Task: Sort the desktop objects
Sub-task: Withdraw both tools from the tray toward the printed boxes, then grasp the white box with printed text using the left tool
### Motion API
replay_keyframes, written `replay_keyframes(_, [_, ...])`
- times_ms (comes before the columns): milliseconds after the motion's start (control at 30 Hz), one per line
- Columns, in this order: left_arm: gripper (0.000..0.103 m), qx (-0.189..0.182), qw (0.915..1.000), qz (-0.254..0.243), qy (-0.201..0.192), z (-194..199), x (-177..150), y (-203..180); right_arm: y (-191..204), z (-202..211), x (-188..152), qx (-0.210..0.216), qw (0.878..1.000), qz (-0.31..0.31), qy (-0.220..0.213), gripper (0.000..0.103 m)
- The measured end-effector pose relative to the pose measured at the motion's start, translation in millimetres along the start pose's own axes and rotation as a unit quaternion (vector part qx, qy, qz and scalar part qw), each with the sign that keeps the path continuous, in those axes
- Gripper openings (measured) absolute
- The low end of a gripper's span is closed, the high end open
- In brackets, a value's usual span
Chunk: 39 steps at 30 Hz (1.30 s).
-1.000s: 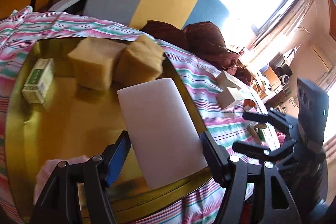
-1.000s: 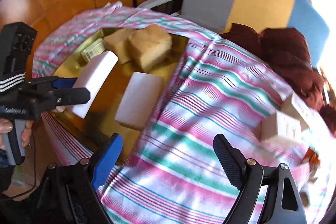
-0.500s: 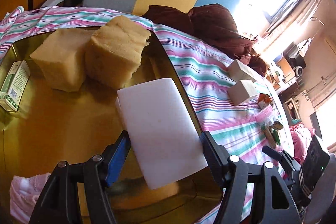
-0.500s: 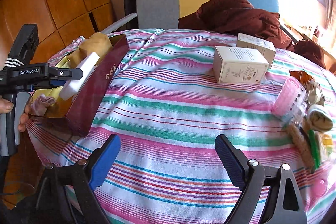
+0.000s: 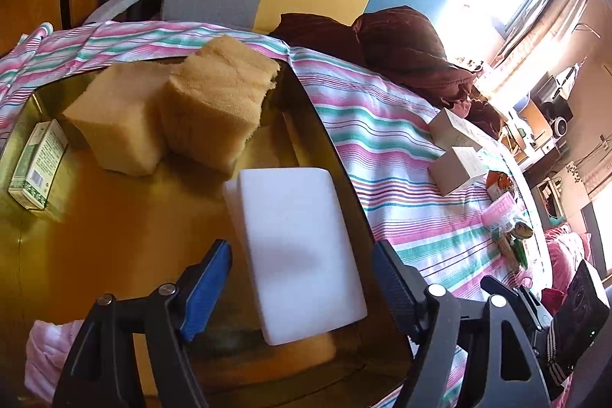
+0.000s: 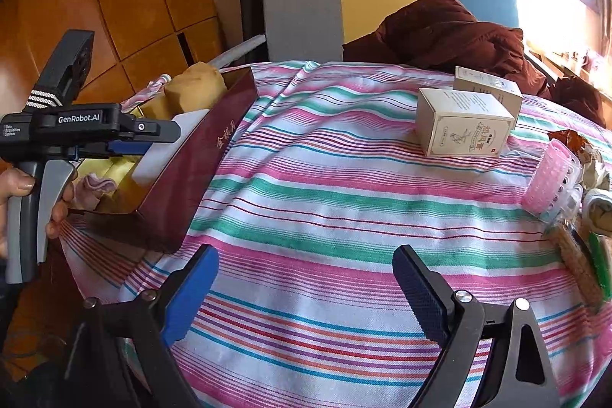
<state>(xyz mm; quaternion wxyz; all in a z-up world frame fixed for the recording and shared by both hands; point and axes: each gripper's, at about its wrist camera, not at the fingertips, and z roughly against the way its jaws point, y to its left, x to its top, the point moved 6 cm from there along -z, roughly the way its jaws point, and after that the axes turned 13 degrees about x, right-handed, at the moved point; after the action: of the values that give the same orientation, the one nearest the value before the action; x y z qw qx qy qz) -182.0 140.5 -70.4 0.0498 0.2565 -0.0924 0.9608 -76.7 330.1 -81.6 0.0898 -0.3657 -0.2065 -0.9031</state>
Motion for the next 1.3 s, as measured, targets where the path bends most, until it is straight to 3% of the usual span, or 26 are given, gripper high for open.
replay_keyframes(200, [0.082, 0.006, 0.9988, -0.009, -0.047, 19.9, 7.9, -4.7, -5.1, 7.2, -5.4, -0.028, 0.999, 0.005, -0.02, 0.094])
replay_keyframes(400, [0.08, 0.003, 0.9889, -0.107, -0.103, 44.5, 10.5, -58.5, -26.2, 29.0, -12.0, -0.064, 0.996, -0.013, -0.057, 0.095])
replay_keyframes(567, [0.075, -0.023, 0.9797, -0.181, -0.083, 29.6, 12.7, -115.0, -45.7, 43.5, -17.7, -0.101, 0.992, -0.02, -0.073, 0.096])
replay_keyframes(733, [0.072, -0.045, 0.9706, -0.234, -0.035, -2.3, 22.1, -167.8, -62.2, 45.4, -20.7, -0.1, 0.991, -0.033, -0.086, 0.097])
replay_keyframes(867, [0.072, -0.043, 0.9537, -0.296, -0.03, -19.9, 28.9, -207.4, -72.4, 42.3, -21.0, -0.079, 0.991, -0.048, -0.097, 0.097])
replay_keyframes(1200, [0.074, -0.025, 0.897, -0.44, -0.039, -68.4, 39.3, -270.5, -89.4, 36.4, -25.4, -0.007, 0.988, -0.103, -0.111, 0.097])
replay_keyframes(1300, [0.076, -0.024, 0.8895, -0.455, -0.039, -80.0, 44.4, -273.8, -91.1, 36.9, -25.8, 0.01, 0.987, -0.11, -0.119, 0.097])
